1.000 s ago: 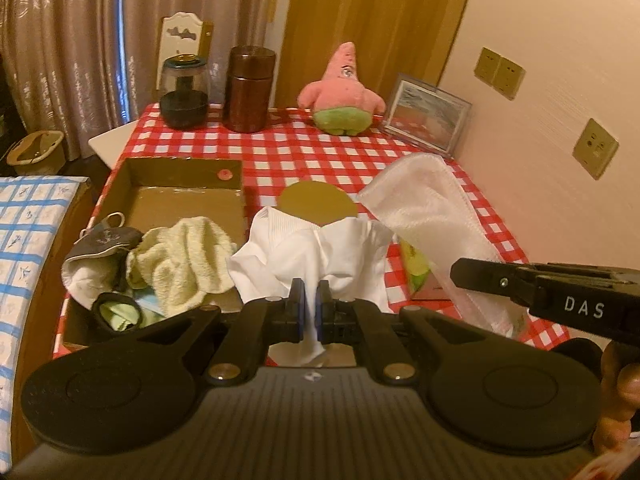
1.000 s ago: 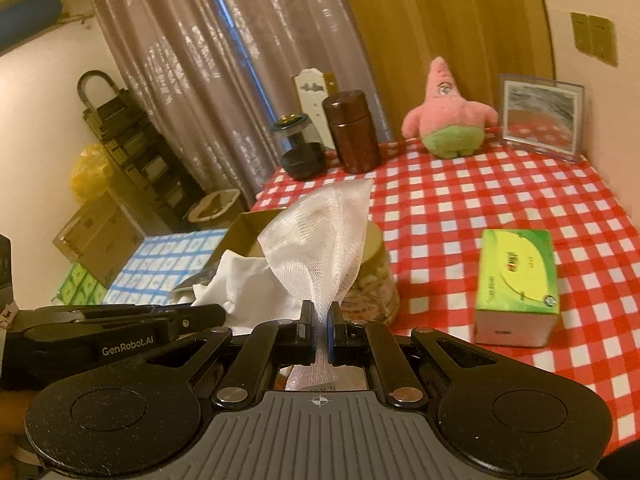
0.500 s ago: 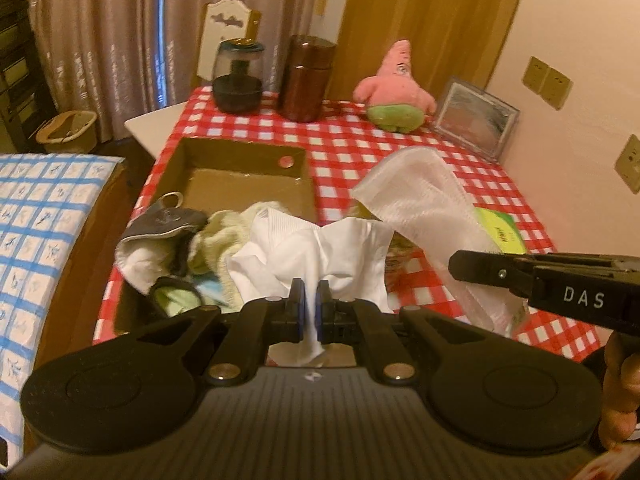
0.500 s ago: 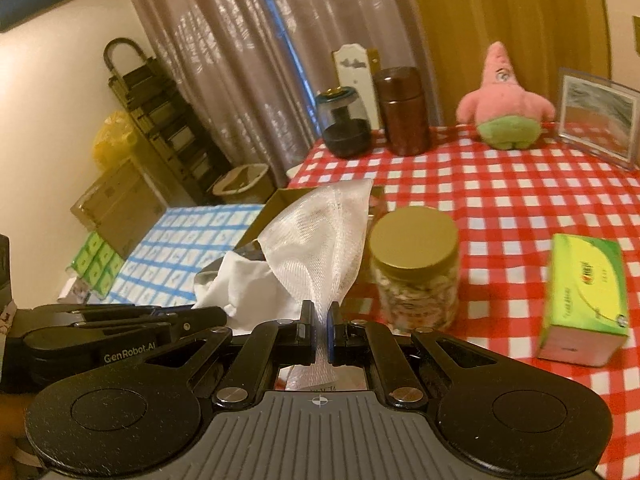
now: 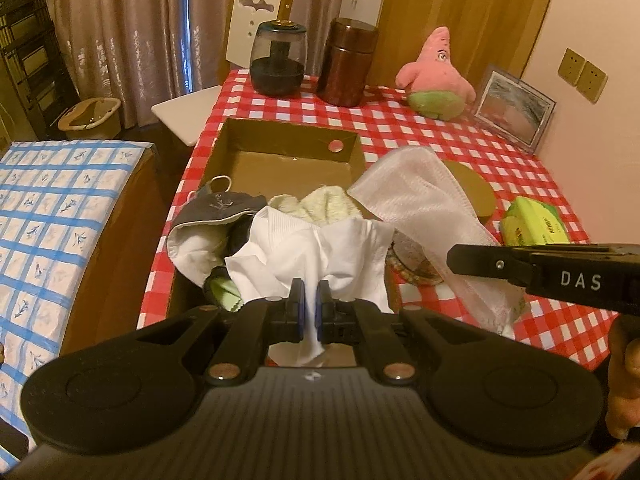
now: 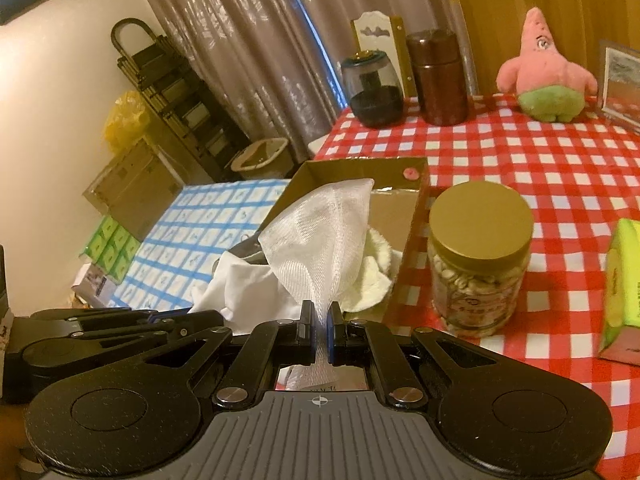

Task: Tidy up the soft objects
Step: 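Lower the white cloth and the plastic bag into the cardboard tray with both grippers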

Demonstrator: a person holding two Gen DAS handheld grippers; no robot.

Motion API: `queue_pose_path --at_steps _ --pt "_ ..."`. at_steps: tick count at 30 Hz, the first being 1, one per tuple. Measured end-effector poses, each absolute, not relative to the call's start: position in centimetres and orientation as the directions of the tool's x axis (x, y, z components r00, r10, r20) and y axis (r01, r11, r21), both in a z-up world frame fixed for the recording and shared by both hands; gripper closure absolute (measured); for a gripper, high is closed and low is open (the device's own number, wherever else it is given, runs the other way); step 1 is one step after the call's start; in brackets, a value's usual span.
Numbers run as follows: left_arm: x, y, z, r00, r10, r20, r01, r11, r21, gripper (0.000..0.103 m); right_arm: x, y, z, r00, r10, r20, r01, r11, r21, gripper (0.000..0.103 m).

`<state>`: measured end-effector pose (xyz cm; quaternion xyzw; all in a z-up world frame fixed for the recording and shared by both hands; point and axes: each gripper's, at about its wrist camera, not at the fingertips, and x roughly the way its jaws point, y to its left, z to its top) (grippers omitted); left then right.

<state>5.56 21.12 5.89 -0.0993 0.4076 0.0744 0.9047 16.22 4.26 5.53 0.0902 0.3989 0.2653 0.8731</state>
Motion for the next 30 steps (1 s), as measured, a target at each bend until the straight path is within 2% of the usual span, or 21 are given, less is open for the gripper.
queue_pose_path --at_steps 19,30 --pt "7.4 25.1 3.4 0.609 0.082 -0.789 -0.209 0.976 -0.061 0.099 19.4 7.4 1.9 0.432 0.543 -0.72 -0.369 0.835 0.409 0.098" --pt "10.7 27.1 -0.5 0.535 0.042 -0.844 -0.161 0.986 -0.053 0.101 22.2 9.7 -2.1 0.319 0.53 -0.786 -0.34 0.838 0.427 0.098"
